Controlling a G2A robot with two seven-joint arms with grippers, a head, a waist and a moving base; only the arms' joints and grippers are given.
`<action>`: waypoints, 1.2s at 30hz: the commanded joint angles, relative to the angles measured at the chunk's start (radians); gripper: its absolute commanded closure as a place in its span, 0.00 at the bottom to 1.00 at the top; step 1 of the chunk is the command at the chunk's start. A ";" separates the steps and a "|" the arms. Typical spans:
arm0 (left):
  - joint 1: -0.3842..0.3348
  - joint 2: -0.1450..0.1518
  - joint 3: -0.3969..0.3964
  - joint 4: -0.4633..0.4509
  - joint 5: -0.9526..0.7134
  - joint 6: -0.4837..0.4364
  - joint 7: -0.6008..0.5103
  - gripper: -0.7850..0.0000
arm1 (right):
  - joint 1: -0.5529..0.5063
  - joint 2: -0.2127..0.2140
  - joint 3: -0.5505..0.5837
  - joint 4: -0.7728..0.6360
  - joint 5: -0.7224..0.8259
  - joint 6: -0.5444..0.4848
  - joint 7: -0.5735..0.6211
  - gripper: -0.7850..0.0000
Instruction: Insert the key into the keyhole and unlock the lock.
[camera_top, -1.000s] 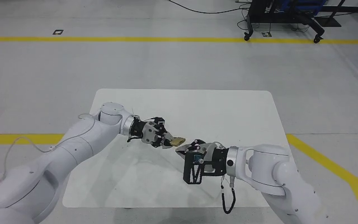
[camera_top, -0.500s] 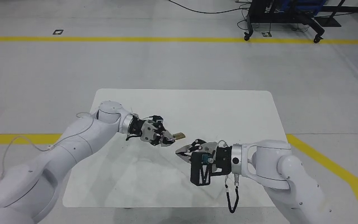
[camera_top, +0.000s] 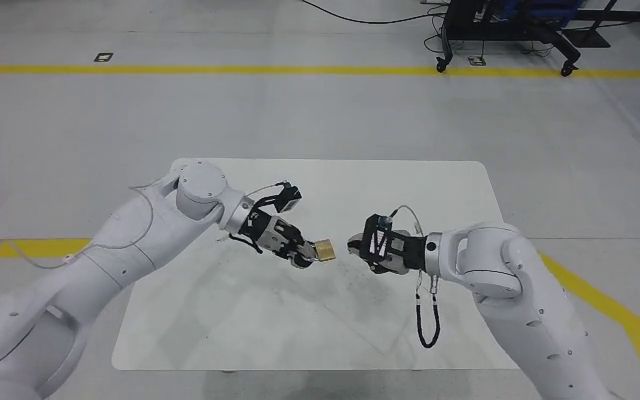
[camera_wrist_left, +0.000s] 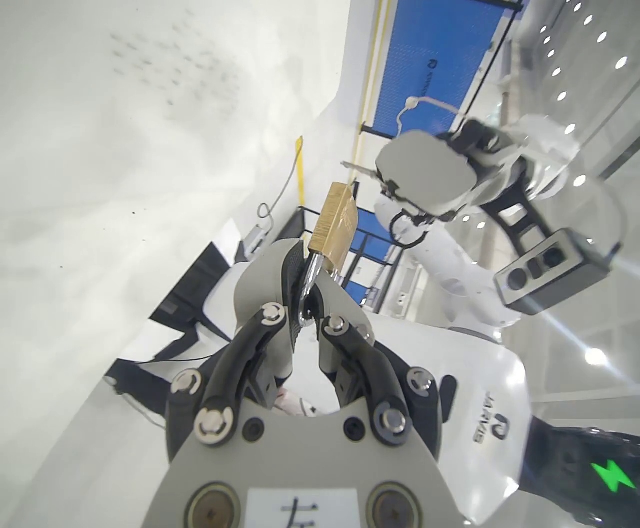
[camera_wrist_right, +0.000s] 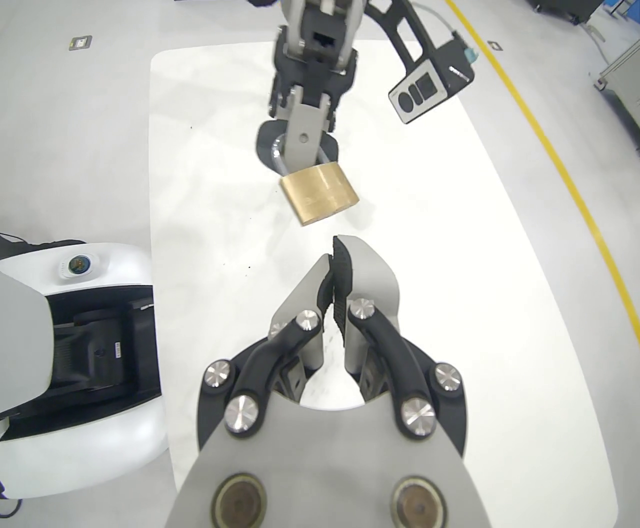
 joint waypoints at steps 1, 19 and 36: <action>0.018 0.022 -0.026 -0.044 0.012 -0.017 -0.005 1.00 | 0.036 -0.003 -0.035 0.034 0.009 0.004 0.007 1.00; 0.141 0.108 -0.174 -0.197 0.075 0.039 -0.004 1.00 | 0.183 -0.018 -0.231 0.102 0.055 -0.024 0.011 1.00; 0.208 0.100 -0.263 -0.133 -0.042 0.220 0.095 1.00 | 0.125 0.011 -0.213 -0.029 0.007 -0.036 -0.022 1.00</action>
